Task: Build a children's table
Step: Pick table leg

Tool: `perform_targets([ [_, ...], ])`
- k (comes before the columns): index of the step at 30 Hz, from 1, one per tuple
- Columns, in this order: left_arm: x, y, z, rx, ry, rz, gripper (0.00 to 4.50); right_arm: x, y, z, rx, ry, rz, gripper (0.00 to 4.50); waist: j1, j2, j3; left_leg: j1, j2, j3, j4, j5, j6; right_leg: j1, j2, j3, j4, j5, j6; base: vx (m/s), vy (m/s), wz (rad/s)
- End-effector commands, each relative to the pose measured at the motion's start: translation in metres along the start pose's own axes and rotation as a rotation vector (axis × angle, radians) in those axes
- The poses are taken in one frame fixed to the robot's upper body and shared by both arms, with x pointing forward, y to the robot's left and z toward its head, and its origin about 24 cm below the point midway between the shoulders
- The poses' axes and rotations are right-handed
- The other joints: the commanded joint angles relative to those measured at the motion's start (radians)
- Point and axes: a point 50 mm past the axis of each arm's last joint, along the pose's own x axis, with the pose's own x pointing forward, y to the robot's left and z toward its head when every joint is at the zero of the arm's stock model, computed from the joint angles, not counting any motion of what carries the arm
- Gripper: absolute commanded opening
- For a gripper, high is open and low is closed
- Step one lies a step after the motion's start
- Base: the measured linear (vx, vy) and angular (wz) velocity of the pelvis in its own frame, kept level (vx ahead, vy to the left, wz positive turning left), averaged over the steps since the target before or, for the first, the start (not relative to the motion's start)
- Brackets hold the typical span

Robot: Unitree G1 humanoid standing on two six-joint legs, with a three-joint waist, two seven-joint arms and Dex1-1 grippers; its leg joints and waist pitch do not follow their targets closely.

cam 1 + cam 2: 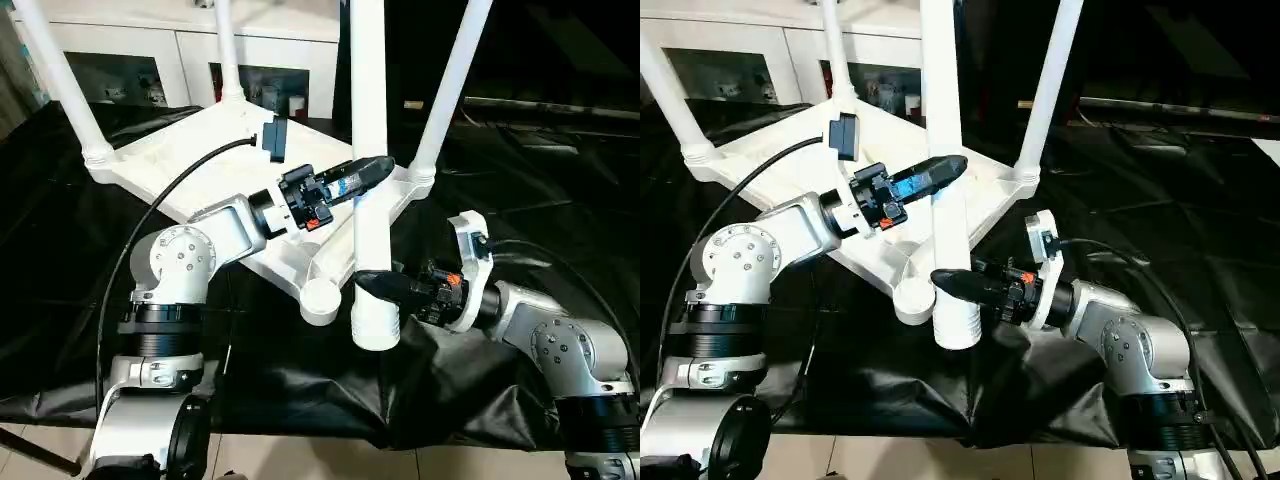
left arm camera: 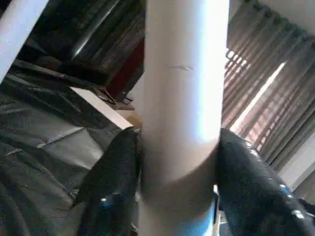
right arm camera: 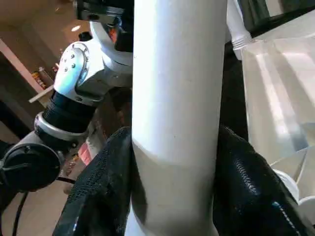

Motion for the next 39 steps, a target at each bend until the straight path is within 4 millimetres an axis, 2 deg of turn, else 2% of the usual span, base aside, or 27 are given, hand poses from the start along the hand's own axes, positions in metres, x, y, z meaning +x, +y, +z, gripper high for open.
perform_targets([
  [1, 0.003, -0.005, 0.002, 0.020, 0.013, -0.023, 2.03, 0.003, 0.001, 0.009, -0.054, 0.004, 0.019, 1.90, 0.002, -0.010, -0.068, -0.003, 0.009, 0.008, -0.060, -0.098, 0.049, 0.073, -0.040, 0.042, -0.073, -0.236, -0.154, 0.000, 0.000, 0.00],
  [7, 0.003, -0.003, 0.002, 0.023, -0.009, 0.005, 1.85, 0.004, -0.002, 0.009, -0.089, 0.019, -0.027, 1.90, 0.002, -0.011, -0.068, -0.003, 0.009, 0.008, -0.060, -0.096, 0.048, 0.073, -0.041, 0.042, -0.072, -0.233, -0.156, 0.000, 0.000, 0.00],
  [8, 0.004, -0.003, 0.003, 0.035, -0.011, 0.015, 1.84, 0.005, -0.004, 0.009, -0.079, 0.014, -0.041, 2.46, 0.001, -0.011, -0.068, -0.003, 0.009, 0.008, -0.060, -0.096, 0.050, 0.072, -0.040, 0.043, -0.072, -0.235, -0.155, 0.000, 0.000, 0.00],
  [10, 0.005, 0.000, 0.005, 0.077, -0.015, 0.063, 1.84, 0.009, -0.006, 0.011, -0.077, -0.010, -0.066, 2.60, 0.000, -0.011, -0.068, -0.003, 0.009, 0.008, -0.060, -0.096, 0.050, 0.072, -0.040, 0.042, -0.072, -0.235, -0.157, 0.000, 0.000, 0.00],
  [11, 0.005, 0.002, 0.006, 0.111, -0.015, 0.100, 1.83, 0.013, -0.007, 0.013, -0.133, -0.009, -0.115, 2.66, -0.001, -0.013, -0.068, -0.002, 0.009, 0.008, -0.060, -0.097, 0.043, 0.071, -0.041, 0.042, -0.074, -0.248, -0.146, 0.000, 0.000, 0.00],
  [14, 0.006, 0.004, 0.008, 0.159, -0.015, 0.150, 1.82, 0.017, -0.011, 0.015, -0.181, -0.009, -0.175, 2.92, -0.004, -0.010, -0.066, -0.002, 0.010, 0.008, -0.062, -0.102, 0.029, 0.069, -0.040, 0.043, -0.075, -0.267, -0.127, 0.000, 0.000, 0.00],
  [15, 0.009, 0.007, 0.008, 0.243, 0.003, 0.236, 1.82, 0.027, -0.014, 0.017, -0.263, -0.022, -0.280, 2.92, -0.003, -0.011, -0.067, -0.002, 0.013, 0.006, -0.063, -0.091, 0.022, 0.066, -0.042, 0.044, -0.073, -0.259, -0.119, 0.000, 0.000, 0.00],
  [19, 0.015, 0.010, 0.011, 0.437, 0.002, 0.410, 1.82, 0.050, -0.028, 0.016, -0.310, -0.012, -0.520, 2.92, -0.009, -0.013, -0.068, 0.000, 0.012, 0.006, -0.065, -0.088, 0.006, 0.065, -0.041, 0.046, -0.069, -0.241, -0.112, 0.000, 0.000, 0.00],
  [23, 0.017, 0.011, 0.012, 0.537, 0.020, 0.501, 1.82, 0.064, -0.032, 0.009, -0.340, 0.043, -0.612, 2.92, -0.013, -0.010, -0.067, 0.001, 0.013, 0.006, -0.066, -0.092, -0.004, 0.066, -0.039, 0.047, -0.065, -0.210, -0.115, 0.000, 0.000, 0.00],
  [24, 0.017, 0.011, 0.012, 0.537, 0.020, 0.501, 1.82, 0.064, -0.032, 0.009, -0.341, 0.043, -0.614, 2.92, -0.013, -0.013, -0.066, 0.000, 0.011, 0.008, -0.066, -0.094, -0.006, 0.066, -0.038, 0.048, -0.064, -0.205, -0.117, 0.000, 0.000, 0.00],
  [26, 0.018, 0.011, 0.013, 0.533, 0.001, 0.522, 1.82, 0.071, -0.034, 0.006, -0.328, 0.040, -0.638, 2.92, -0.012, -0.011, -0.066, 0.002, 0.011, 0.008, -0.066, -0.101, -0.009, 0.065, -0.040, 0.049, -0.064, -0.205, -0.119, 0.000, 0.000, 0.00],
  [27, 0.019, 0.010, 0.013, 0.528, -0.002, 0.519, 1.82, 0.074, -0.037, 0.005, -0.330, 0.043, -0.662, 2.92, -0.014, -0.015, -0.065, 0.001, 0.011, 0.008, -0.067, -0.113, -0.013, 0.065, -0.040, 0.049, -0.064, -0.216, -0.121, 0.000, 0.000, 0.00],
  [29, 0.020, 0.010, 0.013, 0.530, -0.006, 0.518, 1.82, 0.076, -0.038, 0.004, -0.330, 0.044, -0.679, 2.92, -0.014, -0.016, -0.065, 0.002, 0.011, 0.008, -0.067, -0.125, -0.015, 0.063, -0.040, 0.050, -0.067, -0.228, -0.115, 0.000, 0.000, 0.00],
  [30, 0.020, 0.010, 0.013, 0.532, -0.007, 0.521, 1.82, 0.078, -0.039, 0.004, -0.323, 0.035, -0.685, 2.65, -0.014, -0.016, -0.064, 0.001, 0.011, 0.007, -0.068, -0.127, -0.017, 0.064, -0.040, 0.049, -0.065, -0.227, -0.113, 0.000, 0.000, 0.00],
  [36, 0.016, 0.013, 0.014, 0.549, -0.016, 0.554, 1.82, 0.082, -0.037, 0.008, -0.333, 0.014, -0.658, 2.20, -0.019, -0.018, -0.067, 0.000, 0.011, 0.007, -0.065, -0.098, -0.005, 0.068, -0.039, 0.051, -0.058, -0.159, -0.124, 0.000, 0.000, 0.00],
  [39, 0.015, 0.013, 0.015, 0.549, -0.020, 0.559, 1.82, 0.083, -0.035, 0.008, -0.336, 0.006, -0.630, 1.98, -0.022, -0.021, -0.066, -0.001, 0.010, 0.008, -0.064, -0.099, 0.001, 0.069, -0.040, 0.051, -0.058, -0.160, -0.131, 0.000, 0.000, 0.00],
])
